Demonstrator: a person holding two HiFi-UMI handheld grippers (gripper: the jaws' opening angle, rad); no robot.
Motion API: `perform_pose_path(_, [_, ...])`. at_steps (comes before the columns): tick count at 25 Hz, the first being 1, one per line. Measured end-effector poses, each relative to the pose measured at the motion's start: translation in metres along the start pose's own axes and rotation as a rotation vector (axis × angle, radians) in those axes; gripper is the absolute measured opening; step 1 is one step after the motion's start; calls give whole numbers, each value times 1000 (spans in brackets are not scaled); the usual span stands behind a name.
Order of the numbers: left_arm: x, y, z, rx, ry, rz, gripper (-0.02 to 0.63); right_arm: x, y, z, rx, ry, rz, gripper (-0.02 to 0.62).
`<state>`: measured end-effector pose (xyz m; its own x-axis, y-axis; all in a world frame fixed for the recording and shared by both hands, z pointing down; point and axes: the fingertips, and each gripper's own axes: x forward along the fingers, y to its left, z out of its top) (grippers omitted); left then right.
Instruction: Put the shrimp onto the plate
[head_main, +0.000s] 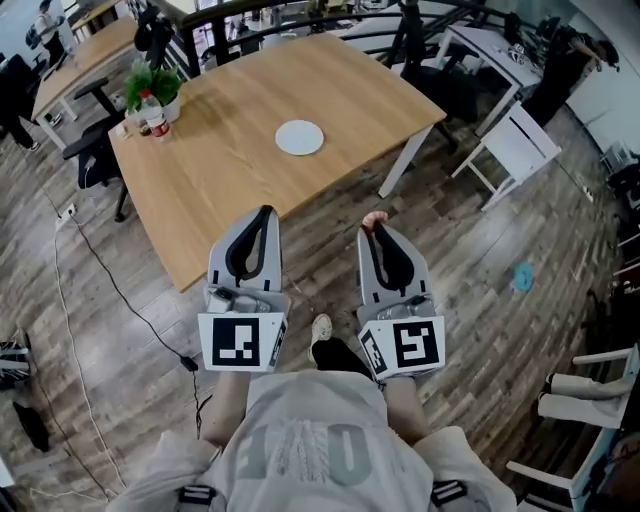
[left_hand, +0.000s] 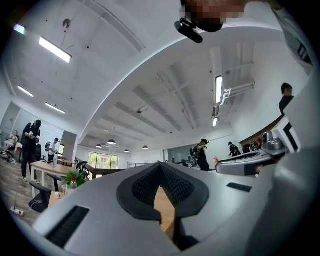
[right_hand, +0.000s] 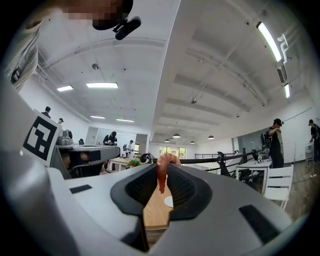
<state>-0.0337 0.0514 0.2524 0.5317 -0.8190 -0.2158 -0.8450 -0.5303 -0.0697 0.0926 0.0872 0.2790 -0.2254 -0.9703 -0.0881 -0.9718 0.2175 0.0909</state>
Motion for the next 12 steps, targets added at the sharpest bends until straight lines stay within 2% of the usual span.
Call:
perform_pose_path(7, [99, 18, 4, 8, -54, 100, 9, 83, -65, 6, -23, -9, 93, 66])
perform_pose_path(12, [142, 28, -11, 13, -26, 156, 9, 130, -98, 0, -16, -3, 141, 66])
